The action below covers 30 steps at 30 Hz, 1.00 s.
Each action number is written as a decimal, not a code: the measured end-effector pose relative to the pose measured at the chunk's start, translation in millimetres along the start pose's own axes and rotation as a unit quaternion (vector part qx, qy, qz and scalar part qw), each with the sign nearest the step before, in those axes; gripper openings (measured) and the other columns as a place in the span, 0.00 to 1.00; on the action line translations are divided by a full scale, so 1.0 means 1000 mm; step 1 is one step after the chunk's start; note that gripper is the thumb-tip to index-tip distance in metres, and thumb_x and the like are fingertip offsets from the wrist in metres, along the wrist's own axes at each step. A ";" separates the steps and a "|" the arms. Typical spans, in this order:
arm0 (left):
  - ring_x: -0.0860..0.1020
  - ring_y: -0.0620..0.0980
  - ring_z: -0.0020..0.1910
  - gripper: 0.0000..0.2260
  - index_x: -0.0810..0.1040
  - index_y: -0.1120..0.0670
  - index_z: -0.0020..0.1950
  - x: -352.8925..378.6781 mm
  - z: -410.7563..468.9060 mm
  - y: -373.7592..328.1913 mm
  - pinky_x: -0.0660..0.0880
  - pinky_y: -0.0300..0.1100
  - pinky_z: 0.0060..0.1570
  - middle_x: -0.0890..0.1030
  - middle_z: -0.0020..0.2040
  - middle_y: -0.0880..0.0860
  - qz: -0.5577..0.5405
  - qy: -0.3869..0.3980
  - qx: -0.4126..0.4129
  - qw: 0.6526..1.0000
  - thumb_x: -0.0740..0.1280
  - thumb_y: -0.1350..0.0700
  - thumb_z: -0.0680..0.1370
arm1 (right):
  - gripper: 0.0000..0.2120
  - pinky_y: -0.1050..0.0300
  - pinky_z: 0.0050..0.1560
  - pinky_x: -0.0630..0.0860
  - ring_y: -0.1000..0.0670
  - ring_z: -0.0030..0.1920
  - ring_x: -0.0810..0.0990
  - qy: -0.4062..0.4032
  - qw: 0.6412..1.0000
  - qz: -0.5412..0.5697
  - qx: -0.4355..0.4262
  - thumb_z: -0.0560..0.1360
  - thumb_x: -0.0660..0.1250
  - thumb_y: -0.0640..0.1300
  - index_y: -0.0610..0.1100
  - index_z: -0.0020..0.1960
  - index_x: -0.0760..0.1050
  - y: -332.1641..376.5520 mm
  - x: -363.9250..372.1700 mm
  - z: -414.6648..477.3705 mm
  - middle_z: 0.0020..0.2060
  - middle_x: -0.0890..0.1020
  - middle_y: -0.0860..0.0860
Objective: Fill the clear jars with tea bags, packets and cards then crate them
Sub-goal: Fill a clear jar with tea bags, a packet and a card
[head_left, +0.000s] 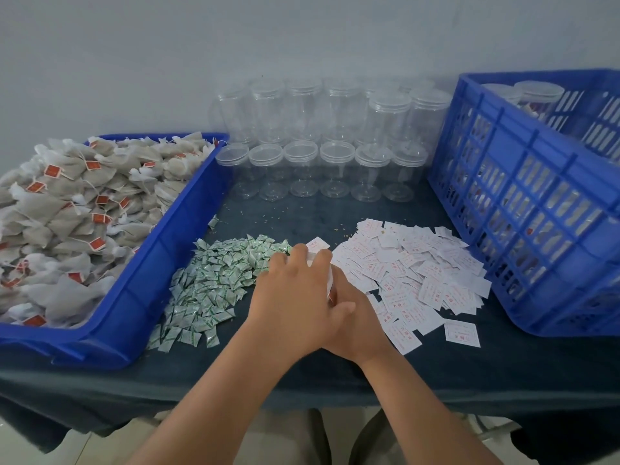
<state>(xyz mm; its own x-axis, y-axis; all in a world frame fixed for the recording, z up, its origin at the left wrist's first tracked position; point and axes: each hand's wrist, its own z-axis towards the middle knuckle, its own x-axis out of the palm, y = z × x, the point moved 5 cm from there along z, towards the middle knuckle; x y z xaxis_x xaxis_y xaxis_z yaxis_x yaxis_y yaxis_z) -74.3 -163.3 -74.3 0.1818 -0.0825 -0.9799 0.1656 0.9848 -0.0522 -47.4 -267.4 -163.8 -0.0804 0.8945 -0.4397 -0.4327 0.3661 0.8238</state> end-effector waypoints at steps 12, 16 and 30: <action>0.75 0.43 0.70 0.13 0.86 0.44 0.60 -0.003 0.020 0.032 0.71 0.43 0.69 0.80 0.66 0.38 -0.364 -0.004 0.143 0.920 0.70 0.43 0.79 | 0.33 0.66 0.56 0.79 0.56 0.63 0.83 0.015 0.994 0.098 0.041 0.68 0.85 0.55 0.60 0.68 0.73 0.001 -0.004 0.001 0.60 0.84 0.61; 0.76 0.37 0.66 0.35 0.71 0.34 0.73 0.007 0.021 0.053 0.73 0.40 0.64 0.78 0.64 0.34 -0.402 -0.006 0.042 0.915 0.76 0.35 0.67 | 0.34 0.67 0.56 0.79 0.55 0.63 0.84 0.010 0.988 0.145 0.043 0.69 0.85 0.48 0.57 0.70 0.74 0.009 -0.006 0.000 0.61 0.85 0.58; 0.75 0.33 0.57 0.24 0.78 0.38 0.66 -0.001 0.016 0.015 0.65 0.28 0.50 0.78 0.57 0.32 -0.257 -0.064 -0.041 0.963 0.71 0.33 0.72 | 0.27 0.53 0.49 0.83 0.56 0.53 0.86 -0.015 0.999 0.033 0.035 0.65 0.80 0.58 0.56 0.61 0.77 0.004 -0.007 -0.002 0.52 0.84 0.61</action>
<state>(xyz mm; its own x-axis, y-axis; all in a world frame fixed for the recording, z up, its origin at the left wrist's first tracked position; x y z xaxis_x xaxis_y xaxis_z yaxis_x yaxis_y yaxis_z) -56.4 -151.2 -71.1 0.2146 -0.5755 -0.7892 0.1899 0.8172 -0.5442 -50.6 -272.5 -157.9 -0.0794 0.9242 -0.3735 -0.3639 0.3220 0.8740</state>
